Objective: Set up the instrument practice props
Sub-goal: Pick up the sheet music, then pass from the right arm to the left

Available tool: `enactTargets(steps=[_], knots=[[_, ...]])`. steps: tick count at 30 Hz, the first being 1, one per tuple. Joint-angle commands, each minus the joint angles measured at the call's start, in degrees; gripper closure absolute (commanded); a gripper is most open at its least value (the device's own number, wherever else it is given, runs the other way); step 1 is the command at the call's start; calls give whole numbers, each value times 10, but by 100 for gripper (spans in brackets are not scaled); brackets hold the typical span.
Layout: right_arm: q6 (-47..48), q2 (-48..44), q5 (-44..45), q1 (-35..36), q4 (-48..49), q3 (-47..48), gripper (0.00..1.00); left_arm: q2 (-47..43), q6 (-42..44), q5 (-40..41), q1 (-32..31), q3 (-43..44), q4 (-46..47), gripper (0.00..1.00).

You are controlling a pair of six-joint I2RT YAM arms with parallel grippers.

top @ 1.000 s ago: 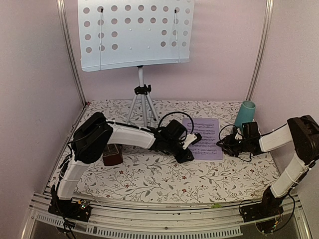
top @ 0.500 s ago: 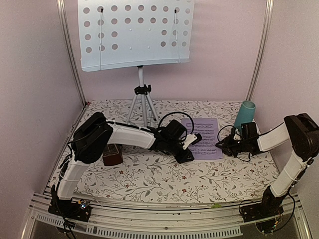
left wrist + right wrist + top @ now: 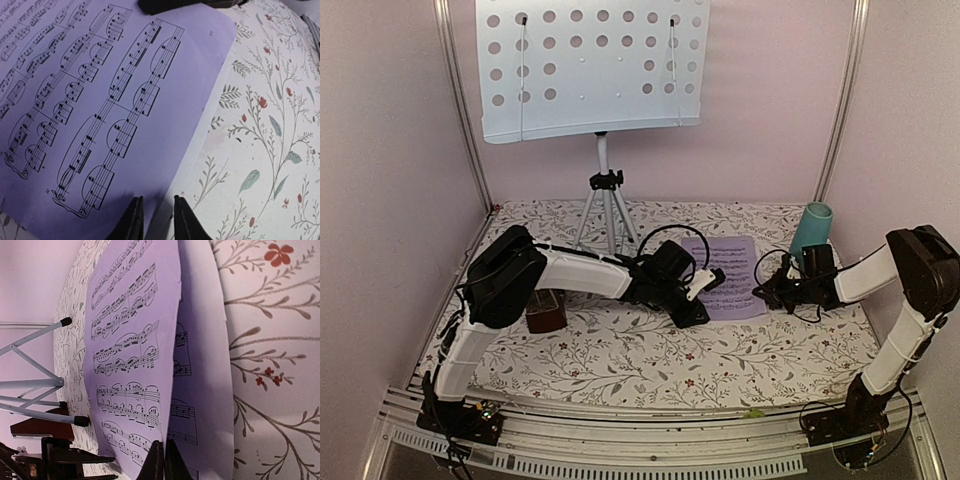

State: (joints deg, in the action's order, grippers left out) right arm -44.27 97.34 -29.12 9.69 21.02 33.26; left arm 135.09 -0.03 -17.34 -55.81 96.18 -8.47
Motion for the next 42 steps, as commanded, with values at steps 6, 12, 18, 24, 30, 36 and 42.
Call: enactTargets(steps=[6, 12, 18, 24, 30, 36, 42], knots=[[39, -33, 35, 19, -30, 19, 100, -18, 1, 1, -2, 8, -9, 71], [107, -111, 121, 59, -126, 59, 100, -80, -32, 8, 9, 8, 3, 47], [185, -195, 180, 79, -216, 98, 100, -148, -67, 26, 20, 6, 10, 34], [253, -275, 192, 102, -302, 131, 100, -237, -171, 32, 48, -72, 77, 31], [291, -347, 254, 168, -410, 167, 100, -311, -264, 14, 55, -185, 190, 30], [278, -421, 295, 246, -498, 192, 100, -353, -347, 4, 48, -292, 289, 29], [265, -440, 295, 340, -554, 228, 100, -367, -435, 6, 39, -384, 404, 25]])
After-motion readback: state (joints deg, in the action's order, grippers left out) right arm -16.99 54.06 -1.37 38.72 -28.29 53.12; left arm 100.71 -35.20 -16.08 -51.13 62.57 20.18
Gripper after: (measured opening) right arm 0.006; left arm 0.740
